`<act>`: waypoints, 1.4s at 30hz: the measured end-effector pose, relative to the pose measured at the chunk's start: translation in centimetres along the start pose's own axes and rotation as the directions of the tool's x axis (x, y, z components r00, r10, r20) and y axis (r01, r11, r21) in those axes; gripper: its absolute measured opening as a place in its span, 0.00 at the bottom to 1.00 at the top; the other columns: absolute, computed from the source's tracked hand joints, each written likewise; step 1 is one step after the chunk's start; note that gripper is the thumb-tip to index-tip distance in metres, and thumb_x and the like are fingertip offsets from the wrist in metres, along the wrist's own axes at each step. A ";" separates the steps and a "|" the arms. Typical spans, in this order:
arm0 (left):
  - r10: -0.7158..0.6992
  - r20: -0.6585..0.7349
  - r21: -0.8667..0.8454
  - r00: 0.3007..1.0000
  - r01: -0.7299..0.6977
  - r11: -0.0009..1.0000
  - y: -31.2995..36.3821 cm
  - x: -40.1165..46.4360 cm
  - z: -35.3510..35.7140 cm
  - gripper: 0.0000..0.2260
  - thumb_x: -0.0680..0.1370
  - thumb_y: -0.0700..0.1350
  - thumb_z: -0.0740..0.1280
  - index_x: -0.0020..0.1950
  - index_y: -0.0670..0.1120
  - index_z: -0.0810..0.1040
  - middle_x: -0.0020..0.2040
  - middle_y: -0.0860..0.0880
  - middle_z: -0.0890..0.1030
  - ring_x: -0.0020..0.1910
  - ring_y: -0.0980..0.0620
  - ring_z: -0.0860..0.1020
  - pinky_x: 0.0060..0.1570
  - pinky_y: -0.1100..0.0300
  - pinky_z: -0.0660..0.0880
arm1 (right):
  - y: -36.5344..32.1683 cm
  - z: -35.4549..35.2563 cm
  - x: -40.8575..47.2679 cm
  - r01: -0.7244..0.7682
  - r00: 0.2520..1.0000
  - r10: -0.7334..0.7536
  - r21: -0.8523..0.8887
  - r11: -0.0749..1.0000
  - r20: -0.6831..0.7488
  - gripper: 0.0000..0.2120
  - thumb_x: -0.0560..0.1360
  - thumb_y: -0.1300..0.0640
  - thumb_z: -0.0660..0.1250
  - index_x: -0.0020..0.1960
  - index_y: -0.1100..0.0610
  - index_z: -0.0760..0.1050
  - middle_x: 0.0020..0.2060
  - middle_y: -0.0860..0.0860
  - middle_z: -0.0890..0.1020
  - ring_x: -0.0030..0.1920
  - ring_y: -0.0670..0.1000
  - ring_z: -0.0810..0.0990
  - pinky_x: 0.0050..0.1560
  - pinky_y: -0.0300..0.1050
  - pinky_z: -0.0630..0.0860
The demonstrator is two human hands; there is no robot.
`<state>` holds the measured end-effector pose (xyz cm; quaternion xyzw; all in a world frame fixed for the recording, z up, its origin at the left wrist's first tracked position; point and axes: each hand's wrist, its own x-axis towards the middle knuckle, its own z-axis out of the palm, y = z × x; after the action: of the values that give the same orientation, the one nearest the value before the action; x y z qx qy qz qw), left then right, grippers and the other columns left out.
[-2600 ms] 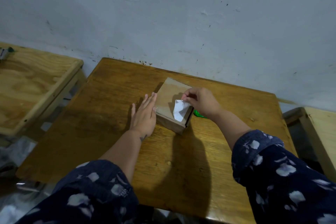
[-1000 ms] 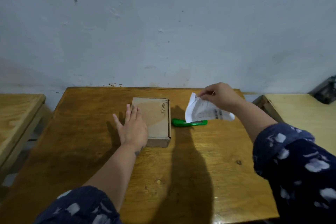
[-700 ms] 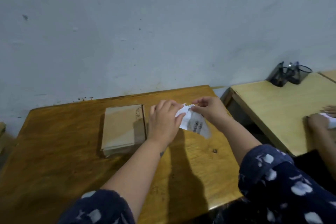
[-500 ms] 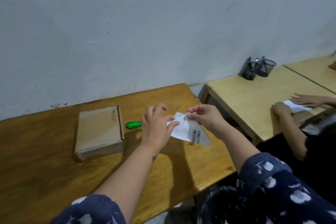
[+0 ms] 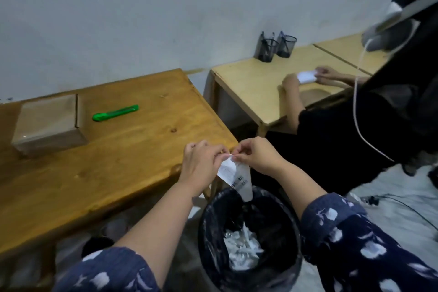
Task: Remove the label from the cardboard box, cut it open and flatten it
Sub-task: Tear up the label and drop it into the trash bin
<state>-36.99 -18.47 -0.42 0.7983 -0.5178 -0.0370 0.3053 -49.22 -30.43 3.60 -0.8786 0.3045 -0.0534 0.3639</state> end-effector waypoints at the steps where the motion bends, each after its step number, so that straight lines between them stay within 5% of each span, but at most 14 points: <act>1: 0.009 0.010 0.033 1.000 -0.009 0.999 1.0 -0.6 0.8 0.06 0.78 0.55 0.62 0.45 0.58 0.78 0.41 0.60 0.76 0.50 0.56 0.69 0.56 0.56 0.58 | 0.9 0.0 -1.1 -0.002 1.000 0.002 -0.012 1.000 0.017 0.03 0.70 0.58 0.73 0.40 0.57 0.82 0.33 0.49 0.81 0.32 0.41 0.75 0.33 0.31 0.68; 5: -0.039 0.078 0.074 0.996 0.034 0.997 3.9 -2.6 3.5 0.06 0.78 0.55 0.62 0.45 0.58 0.78 0.44 0.59 0.79 0.53 0.57 0.70 0.55 0.56 0.57 | 4.0 0.3 -3.9 0.020 1.000 -0.019 -0.139 0.990 0.007 0.04 0.71 0.56 0.72 0.37 0.53 0.79 0.32 0.47 0.79 0.36 0.46 0.75 0.36 0.40 0.71; 10: -0.420 0.225 -0.148 0.879 0.457 0.877 4.1 -3.6 6.8 0.06 0.78 0.54 0.64 0.42 0.58 0.79 0.45 0.57 0.80 0.49 0.56 0.71 0.48 0.59 0.60 | 6.4 1.9 -6.4 0.105 0.988 -0.127 -0.219 0.970 -0.088 0.04 0.71 0.62 0.67 0.38 0.55 0.77 0.34 0.45 0.77 0.40 0.45 0.68 0.40 0.39 0.63; 13: -0.616 0.242 -0.340 0.750 0.660 0.670 2.1 -5.5 7.9 0.07 0.78 0.49 0.65 0.42 0.52 0.79 0.43 0.52 0.80 0.48 0.48 0.78 0.40 0.61 0.66 | 9.2 1.0 -8.1 0.024 0.981 -0.047 -0.117 0.993 -0.190 0.04 0.71 0.63 0.69 0.38 0.56 0.79 0.37 0.49 0.81 0.40 0.48 0.75 0.41 0.42 0.70; 16: -0.667 0.191 -0.302 0.721 0.689 0.659 2.7 -6.6 9.7 0.07 0.78 0.51 0.64 0.44 0.51 0.79 0.43 0.53 0.80 0.45 0.50 0.76 0.40 0.59 0.65 | 11.3 -0.3 -9.4 -0.106 0.966 0.128 0.108 0.989 -0.223 0.03 0.73 0.59 0.70 0.42 0.56 0.82 0.38 0.49 0.84 0.41 0.45 0.80 0.44 0.38 0.76; 21: -0.540 0.231 -0.395 0.809 0.585 0.708 5.6 -5.7 12.4 0.06 0.76 0.53 0.67 0.39 0.56 0.79 0.41 0.56 0.81 0.44 0.52 0.78 0.45 0.57 0.75 | 12.3 0.8 -10.5 -0.196 0.941 0.264 0.297 0.935 -0.209 0.03 0.73 0.57 0.71 0.42 0.56 0.82 0.38 0.47 0.84 0.41 0.42 0.80 0.41 0.30 0.74; 24: -0.426 0.279 -0.382 0.861 0.506 0.773 6.3 -5.8 12.9 0.05 0.75 0.54 0.67 0.41 0.56 0.80 0.41 0.56 0.82 0.43 0.55 0.79 0.43 0.57 0.76 | 12.8 1.3 -10.7 -0.217 0.924 0.322 0.411 0.885 -0.205 0.01 0.72 0.58 0.71 0.43 0.54 0.82 0.39 0.49 0.84 0.42 0.46 0.82 0.44 0.36 0.76; 27: -0.382 0.387 -0.495 0.839 0.539 0.682 7.5 -5.5 12.9 0.06 0.78 0.47 0.66 0.44 0.51 0.81 0.41 0.54 0.83 0.41 0.55 0.79 0.41 0.61 0.75 | 13.3 1.2 -10.6 -0.239 0.891 0.390 0.491 0.838 -0.231 0.01 0.72 0.59 0.71 0.42 0.54 0.82 0.39 0.51 0.84 0.42 0.49 0.82 0.45 0.41 0.77; 31: -0.373 0.473 -0.574 0.798 0.600 0.557 8.5 -4.8 12.0 0.10 0.81 0.48 0.61 0.47 0.48 0.81 0.39 0.55 0.82 0.40 0.58 0.79 0.41 0.66 0.72 | 13.8 1.3 -10.4 -0.281 0.844 0.444 0.458 0.843 -0.299 0.02 0.73 0.59 0.70 0.43 0.55 0.81 0.37 0.47 0.82 0.36 0.42 0.78 0.36 0.29 0.72; 35: -0.273 0.574 -0.580 0.772 0.619 0.530 8.3 -4.5 11.3 0.08 0.74 0.44 0.72 0.50 0.44 0.81 0.40 0.53 0.84 0.36 0.61 0.82 0.39 0.69 0.74 | 13.2 1.3 -10.1 -0.244 0.835 0.414 0.431 0.869 -0.362 0.03 0.73 0.60 0.68 0.43 0.54 0.81 0.36 0.45 0.81 0.36 0.40 0.77 0.34 0.27 0.70; 42: -0.271 0.563 -0.496 0.780 0.582 0.645 7.7 -4.2 10.8 0.06 0.73 0.42 0.73 0.49 0.46 0.82 0.43 0.49 0.84 0.37 0.59 0.82 0.38 0.65 0.76 | 12.9 1.1 -10.0 -0.177 0.887 0.281 0.292 0.940 -0.367 0.06 0.74 0.60 0.66 0.46 0.51 0.79 0.39 0.46 0.81 0.40 0.42 0.78 0.37 0.30 0.71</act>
<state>-49.18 -21.93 -6.21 0.7134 -0.3171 -0.4650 0.4175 -63.34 -31.13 -4.58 -0.7532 0.4659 -0.2275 0.4048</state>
